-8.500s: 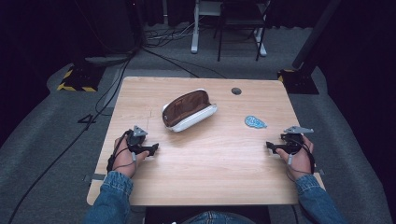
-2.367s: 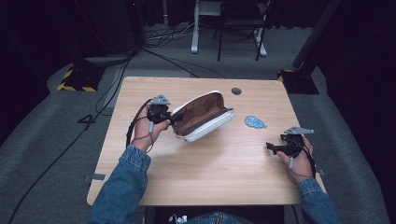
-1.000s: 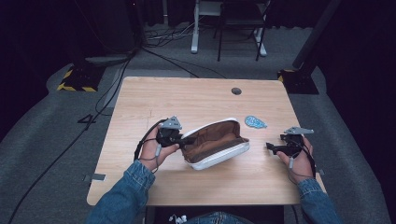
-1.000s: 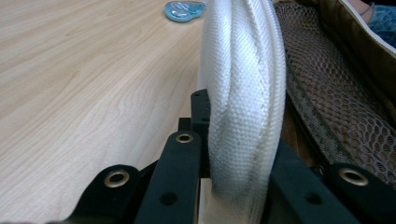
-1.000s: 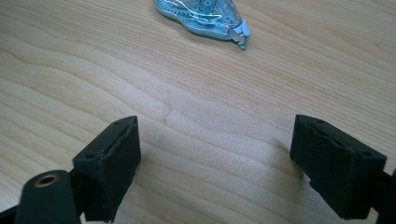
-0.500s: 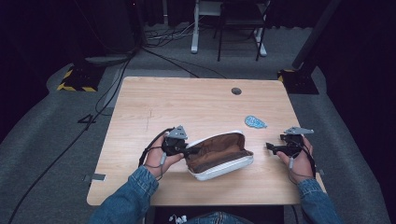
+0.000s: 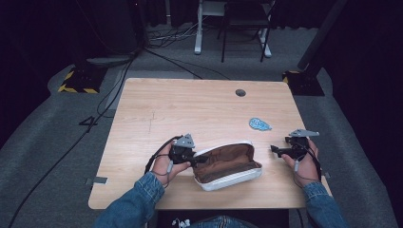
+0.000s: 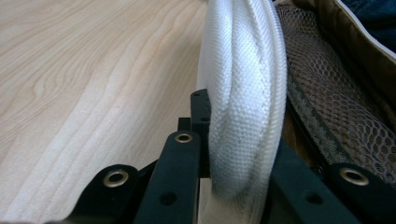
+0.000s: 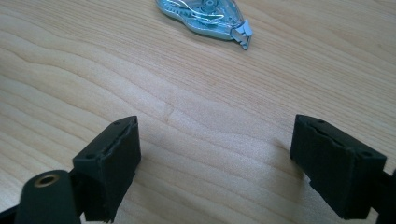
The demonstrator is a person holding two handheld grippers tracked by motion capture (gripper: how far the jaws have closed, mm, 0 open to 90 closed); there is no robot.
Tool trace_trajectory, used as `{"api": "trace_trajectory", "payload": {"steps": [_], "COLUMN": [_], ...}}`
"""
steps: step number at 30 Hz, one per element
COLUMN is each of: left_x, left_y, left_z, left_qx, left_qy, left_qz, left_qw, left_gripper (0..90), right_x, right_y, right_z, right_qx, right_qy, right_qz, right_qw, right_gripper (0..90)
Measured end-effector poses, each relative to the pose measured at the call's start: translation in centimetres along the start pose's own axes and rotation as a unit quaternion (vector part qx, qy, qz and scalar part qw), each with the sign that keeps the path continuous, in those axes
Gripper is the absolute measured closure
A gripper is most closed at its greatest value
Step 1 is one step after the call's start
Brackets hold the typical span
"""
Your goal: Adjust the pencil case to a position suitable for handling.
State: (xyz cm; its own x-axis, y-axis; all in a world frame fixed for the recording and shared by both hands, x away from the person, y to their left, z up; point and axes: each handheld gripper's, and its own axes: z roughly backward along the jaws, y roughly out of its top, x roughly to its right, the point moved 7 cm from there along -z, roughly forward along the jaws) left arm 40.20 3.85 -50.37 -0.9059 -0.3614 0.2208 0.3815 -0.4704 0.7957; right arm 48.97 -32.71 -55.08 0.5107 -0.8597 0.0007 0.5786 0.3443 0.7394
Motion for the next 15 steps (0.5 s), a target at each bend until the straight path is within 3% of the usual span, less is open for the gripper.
{"api": "trace_trajectory", "payload": {"steps": [7,15], "left_x": [0.08,-0.74], "left_y": [-0.28,-1.01], "left_z": [-0.19,-0.05], "left_qx": [0.000,-0.014], "left_qy": [-0.002,0.007], "left_qz": [-0.001,-0.009], "left_qw": [1.0000,0.9998], "left_gripper": [86.0,84.9], "right_x": [-0.01,-0.04], "right_y": [0.00,-0.01], "right_z": [0.00,0.01], "right_qx": [0.000,0.000], "right_qy": [0.000,0.001], "right_qz": [0.001,0.001], "right_qw": [1.0000,1.0000], "right_gripper": [16.4,16.4]}}
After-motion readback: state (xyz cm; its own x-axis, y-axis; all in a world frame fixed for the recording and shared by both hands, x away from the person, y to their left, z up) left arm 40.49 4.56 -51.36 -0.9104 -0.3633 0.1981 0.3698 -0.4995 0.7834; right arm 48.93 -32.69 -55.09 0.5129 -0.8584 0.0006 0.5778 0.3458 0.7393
